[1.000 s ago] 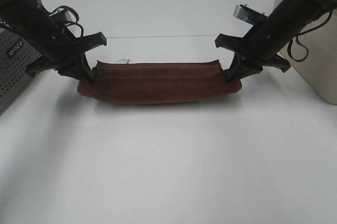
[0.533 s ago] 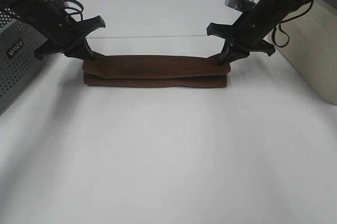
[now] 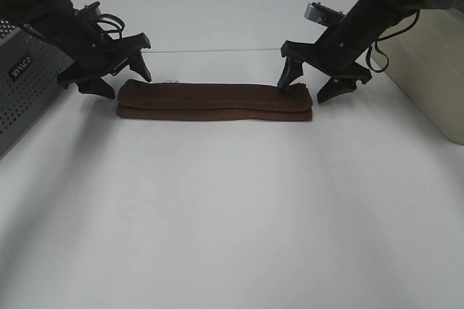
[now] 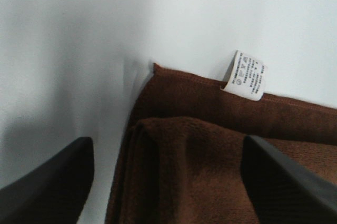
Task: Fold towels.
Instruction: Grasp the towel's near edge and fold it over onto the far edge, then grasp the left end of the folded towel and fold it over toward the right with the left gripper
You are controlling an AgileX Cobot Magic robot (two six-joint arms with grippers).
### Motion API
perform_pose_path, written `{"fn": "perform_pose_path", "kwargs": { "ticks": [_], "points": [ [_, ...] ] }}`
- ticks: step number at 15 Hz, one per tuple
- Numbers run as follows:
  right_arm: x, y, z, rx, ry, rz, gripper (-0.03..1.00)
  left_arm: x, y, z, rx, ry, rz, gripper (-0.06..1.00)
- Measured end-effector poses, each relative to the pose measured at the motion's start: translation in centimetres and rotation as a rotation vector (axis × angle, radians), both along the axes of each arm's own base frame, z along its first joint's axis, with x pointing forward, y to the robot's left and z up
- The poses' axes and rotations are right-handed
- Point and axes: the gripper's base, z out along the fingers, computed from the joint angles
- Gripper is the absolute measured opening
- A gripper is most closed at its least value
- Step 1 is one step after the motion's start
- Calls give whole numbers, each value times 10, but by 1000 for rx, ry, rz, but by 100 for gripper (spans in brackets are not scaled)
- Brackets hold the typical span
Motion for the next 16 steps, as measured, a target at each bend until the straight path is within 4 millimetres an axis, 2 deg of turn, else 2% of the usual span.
{"fn": "perform_pose_path", "kwargs": {
  "ticks": [1, 3, 5, 8, 11, 12, 15, 16],
  "points": [
    [0, 0, 4, 0, -4, 4, 88, -1, 1, -1, 16, 6, -11, 77],
    [-1, -1, 12, -7, -11, 12, 90, -1, 2, 0, 29, 3, -19, 76],
    [-1, -1, 13, -8, -13, 13, 91, 1, 2, 1, 29, -7, -17, 75],
    [-1, -1, 13, -8, -12, 13, 91, 0, -1, -12, 12, 14, -35, 75],
    [-1, -1, 13, -8, -17, 11, 91, 0, -12, -16, -11, 7, -77, 73],
    [-1, -1, 13, -8, -18, 11, 91, -1, -14, -18, -15, 11, -80, 66],
    [-1, -1, 13, -8, -19, 11, 91, -1, -14, -21, -21, 25, -67, 18],
    [-1, -1, 13, -8, -19, 11, 91, -1, -14, -19, -18, 26, -72, 8]
  ]
}}
